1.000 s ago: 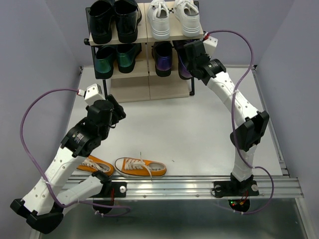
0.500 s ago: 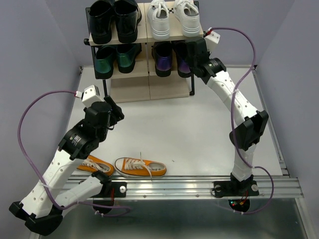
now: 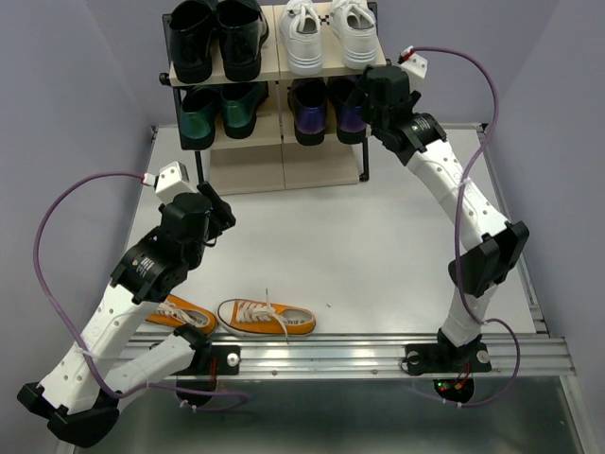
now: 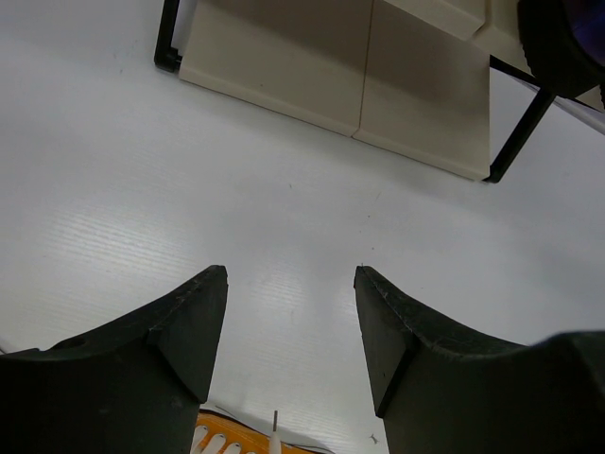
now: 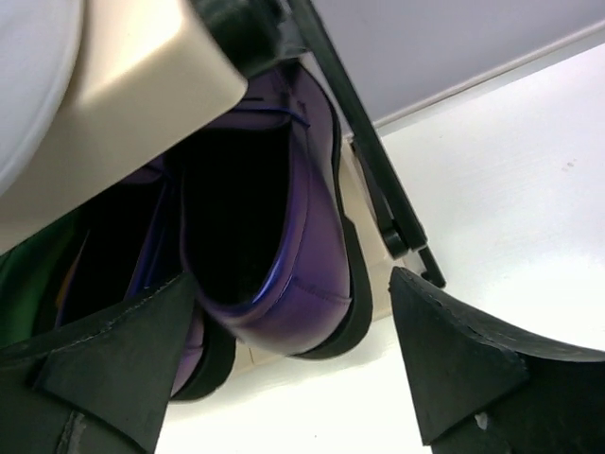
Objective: Place and organize the shoes onto the shoe shelf
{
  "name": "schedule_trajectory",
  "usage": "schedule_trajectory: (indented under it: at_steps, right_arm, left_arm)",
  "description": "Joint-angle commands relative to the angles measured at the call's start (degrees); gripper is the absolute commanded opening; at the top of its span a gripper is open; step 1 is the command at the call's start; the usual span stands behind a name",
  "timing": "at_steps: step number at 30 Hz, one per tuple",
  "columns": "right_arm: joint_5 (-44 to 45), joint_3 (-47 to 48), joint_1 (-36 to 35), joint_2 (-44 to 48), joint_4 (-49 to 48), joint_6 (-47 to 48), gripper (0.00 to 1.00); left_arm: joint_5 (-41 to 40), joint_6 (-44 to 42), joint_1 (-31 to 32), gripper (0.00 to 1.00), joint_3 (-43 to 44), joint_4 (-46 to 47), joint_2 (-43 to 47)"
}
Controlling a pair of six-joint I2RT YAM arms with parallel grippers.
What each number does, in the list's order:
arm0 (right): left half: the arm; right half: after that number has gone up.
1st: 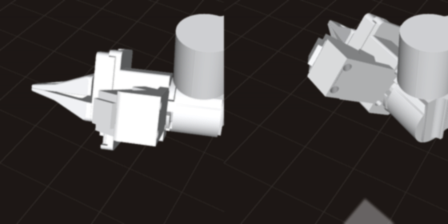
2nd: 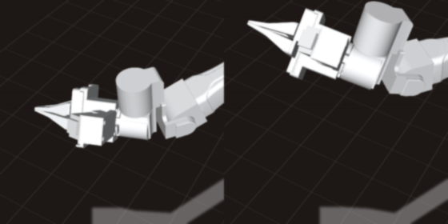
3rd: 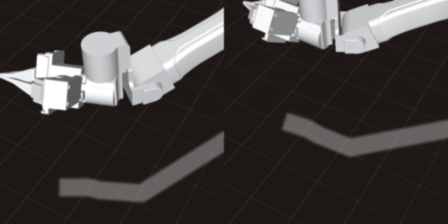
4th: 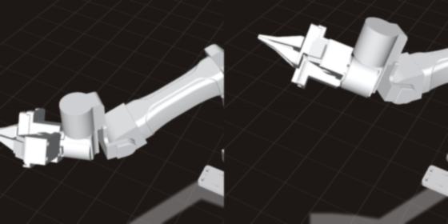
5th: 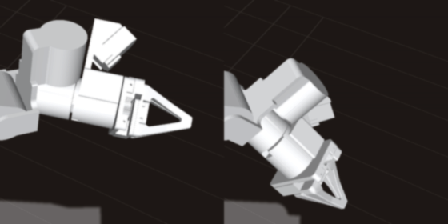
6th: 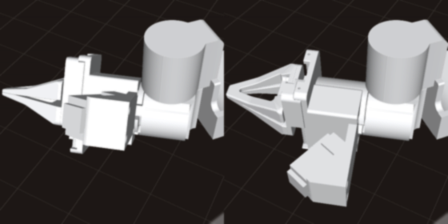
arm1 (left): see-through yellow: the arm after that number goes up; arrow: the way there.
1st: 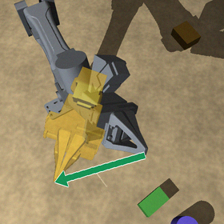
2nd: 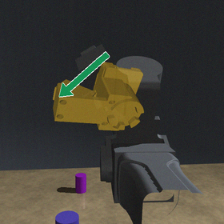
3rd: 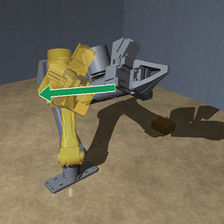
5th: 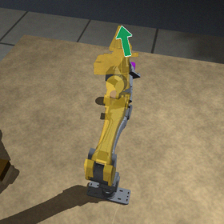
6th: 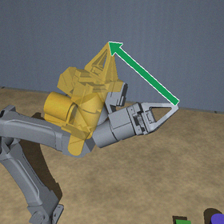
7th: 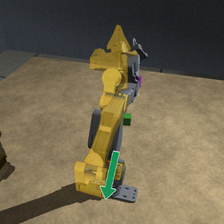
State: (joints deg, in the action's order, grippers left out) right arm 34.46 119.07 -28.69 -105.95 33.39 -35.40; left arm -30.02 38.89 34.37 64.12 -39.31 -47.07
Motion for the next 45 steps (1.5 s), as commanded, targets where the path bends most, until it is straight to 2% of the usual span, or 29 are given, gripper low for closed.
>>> schedule_trajectory:
  at_steps: [1,7,10,15,23,32,45]
  right_arm:
    - [-5.3,-2.9,-0.2,5.8,-3.4,3.6,0.90]
    - [-11.2,-14.3,-0.2,12.4,-6.5,7.8,0.90]
    - [-13.3,-20.2,-0.2,15.9,-8.2,8.5,0.86]
    - [-12.0,-25.7,-0.2,17.7,-8.5,9.1,0.84]
    - [-8.5,-29.7,-0.2,15.5,-8.5,8.9,0.84]
    - [-6.6,-26.6,-0.2,7.3,-8.8,7.8,0.84]
    - [-3.9,-18.6,-0.2,2.8,-10.4,8.8,0.84]
  left_arm:
    - [-0.4,0.0,-0.4,0.67,1.5,0.7,0.2]
    - [0.0,0.0,-0.4,0.67,1.3,1.3,0.0]
    - [0.1,0.0,-0.4,0.67,0.9,1.7,0.0]
    - [0.6,0.0,-0.4,0.67,0.8,1.9,-0.3]
    - [0.0,0.3,-0.4,0.67,0.7,1.3,0.4]
    - [0.1,0.4,-0.4,0.67,0.3,1.3,0.4]
    - [-0.2,0.4,-0.4,0.67,0.1,0.8,0.7]
